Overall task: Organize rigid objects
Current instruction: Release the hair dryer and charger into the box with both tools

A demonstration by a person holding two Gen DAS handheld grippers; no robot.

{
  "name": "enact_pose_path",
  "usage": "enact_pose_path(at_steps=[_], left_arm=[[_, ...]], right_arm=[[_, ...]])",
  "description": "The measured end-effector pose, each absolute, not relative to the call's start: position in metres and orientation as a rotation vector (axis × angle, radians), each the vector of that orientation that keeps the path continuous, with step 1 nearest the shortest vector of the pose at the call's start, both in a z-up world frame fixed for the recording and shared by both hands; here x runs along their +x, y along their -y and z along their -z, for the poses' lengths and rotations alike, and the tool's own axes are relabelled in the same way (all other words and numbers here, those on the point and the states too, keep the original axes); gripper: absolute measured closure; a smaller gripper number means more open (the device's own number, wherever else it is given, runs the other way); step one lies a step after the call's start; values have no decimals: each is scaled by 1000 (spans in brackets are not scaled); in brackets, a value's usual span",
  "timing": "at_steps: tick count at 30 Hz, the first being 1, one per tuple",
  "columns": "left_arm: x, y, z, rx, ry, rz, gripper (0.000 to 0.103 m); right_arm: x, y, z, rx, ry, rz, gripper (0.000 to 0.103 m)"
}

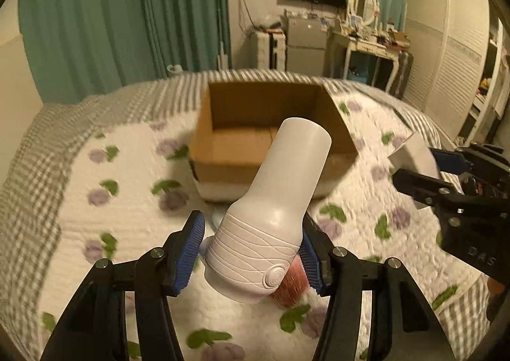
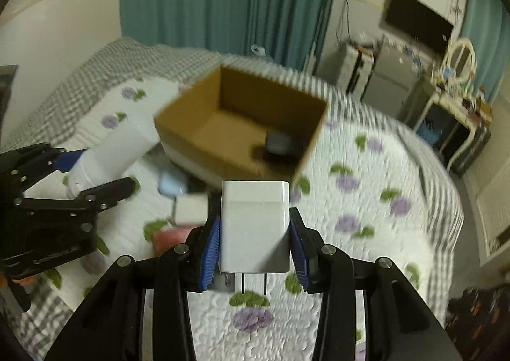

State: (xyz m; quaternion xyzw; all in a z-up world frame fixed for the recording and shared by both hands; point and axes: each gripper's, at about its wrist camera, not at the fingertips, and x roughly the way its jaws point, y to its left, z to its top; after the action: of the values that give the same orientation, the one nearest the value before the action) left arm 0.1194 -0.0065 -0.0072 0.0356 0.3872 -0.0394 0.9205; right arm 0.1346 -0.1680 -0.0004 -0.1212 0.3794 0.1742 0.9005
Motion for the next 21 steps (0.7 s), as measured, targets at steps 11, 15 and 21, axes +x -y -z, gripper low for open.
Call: enact_pose_path(at_steps=[11,15,21], left_arm=[[206,-5,-24,10,-789,69,45],[250,5,1,46,-826,58,45],[282,8,43,72,-862,60,45]], right_arm=[[211,152,-60,-204,-668,-408,63],[256,148,-46,-180,-676,-410,63],[300,153,1,-119,-723,-408,63]])
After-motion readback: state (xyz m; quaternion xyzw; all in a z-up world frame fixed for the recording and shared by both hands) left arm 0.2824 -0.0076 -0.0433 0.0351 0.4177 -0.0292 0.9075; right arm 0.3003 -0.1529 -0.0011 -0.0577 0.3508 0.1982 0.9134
